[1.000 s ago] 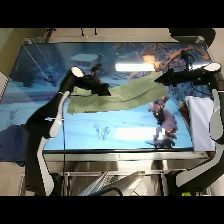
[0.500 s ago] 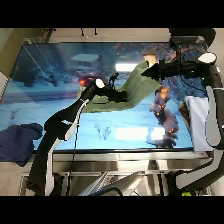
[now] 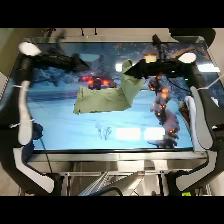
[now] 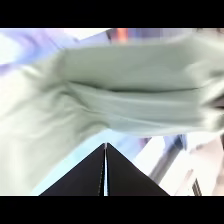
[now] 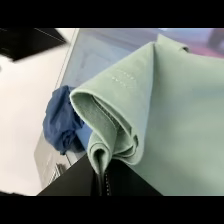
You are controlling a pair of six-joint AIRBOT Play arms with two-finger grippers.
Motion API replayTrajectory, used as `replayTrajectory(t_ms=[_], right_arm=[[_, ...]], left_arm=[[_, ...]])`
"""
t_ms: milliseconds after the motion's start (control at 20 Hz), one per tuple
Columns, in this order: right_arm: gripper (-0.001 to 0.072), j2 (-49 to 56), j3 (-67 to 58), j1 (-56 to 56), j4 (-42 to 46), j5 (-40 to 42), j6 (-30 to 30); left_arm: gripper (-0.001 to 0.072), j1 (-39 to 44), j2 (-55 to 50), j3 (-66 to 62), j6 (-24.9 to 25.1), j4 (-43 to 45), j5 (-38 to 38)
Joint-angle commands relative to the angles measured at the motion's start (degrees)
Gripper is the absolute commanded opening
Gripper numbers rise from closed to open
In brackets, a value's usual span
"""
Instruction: Fold the shirts.
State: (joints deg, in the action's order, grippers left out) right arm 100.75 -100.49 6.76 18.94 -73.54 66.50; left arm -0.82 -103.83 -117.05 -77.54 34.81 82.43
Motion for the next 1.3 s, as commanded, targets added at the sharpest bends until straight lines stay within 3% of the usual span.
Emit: replayTrajectory(t_ms=[0, 150, 300, 350, 400, 450, 600, 650, 700, 800, 850, 950, 1050, 1250], right_arm=[[0.0016, 2.73, -0.02, 10.36, -1.31, 14.95, -0.94], [0.0016, 8.59, -0.02, 22.64, -3.02, 33.90, -4.79], [0.0024, 16.59, -0.04, 33.64, -12.28, 54.77, -14.56], [0.0149, 19.12, -0.04, 36.35, -15.21, 60.02, -15.45], [0.0425, 21.03, -0.04, 38.16, -17.18, 62.79, -15.58], [0.0485, 21.92, -0.04, 38.75, -17.09, 62.82, -15.56], [0.0481, 19.23, -0.04, 35.19, -14.51, 53.42, -19.08], [0.0457, 17.25, -0.04, 32.48, -12.13, 48.33, -18.93], [0.0384, 15.23, -0.04, 29.57, -9.55, 42.93, -18.36], [0.0366, 10.88, -0.04, 22.49, -1.31, 31.17, -10.23], [0.0381, 9.20, -0.04, 18.91, 3.87, 26.01, -4.09], [0.0588, 7.32, -0.04, 11.58, 14.43, 15.87, 6.51], [0.0613, 7.80, -0.02, 5.51, 21.40, 8.26, 12.76], [0.0613, 11.98, -0.02, 0.79, 23.52, 5.01, 14.36]], left_arm=[[0.0014, -13.55, 8.74, 0.31, -0.11, -0.46, 5.25], [0.0014, -19.63, 11.85, 0.31, -0.07, -0.44, 5.77], [0.0014, -21.14, 11.91, 0.83, 0.17, -0.39, 8.26], [0.0014, -21.07, 11.91, 2.29, 0.20, -0.42, 8.59], [0.0014, -20.52, 11.91, 4.20, 0.66, -0.35, 9.07], [0.0014, -20.39, 11.93, 6.34, 1.33, -0.39, 9.27], [0.0013, -20.39, 11.93, 10.88, 2.14, -0.48, 10.10], [0.0014, -20.41, 11.93, 11.58, 2.12, -0.46, 10.25], [0.0014, -20.41, 11.93, 11.80, 2.12, -0.46, 10.69], [0.0013, -20.39, 12.28, 11.78, 2.12, -0.44, 11.65], [0.0014, -20.39, 12.59, 11.78, 2.12, -0.48, 11.63], [0.0014, -20.41, 13.42, 11.78, 2.40, -0.44, 11.56], [0.0014, -20.39, 14.12, 11.78, 2.73, -0.48, 11.45], [0.0014, -20.39, 14.16, 11.78, 2.75, -0.28, 11.45]])
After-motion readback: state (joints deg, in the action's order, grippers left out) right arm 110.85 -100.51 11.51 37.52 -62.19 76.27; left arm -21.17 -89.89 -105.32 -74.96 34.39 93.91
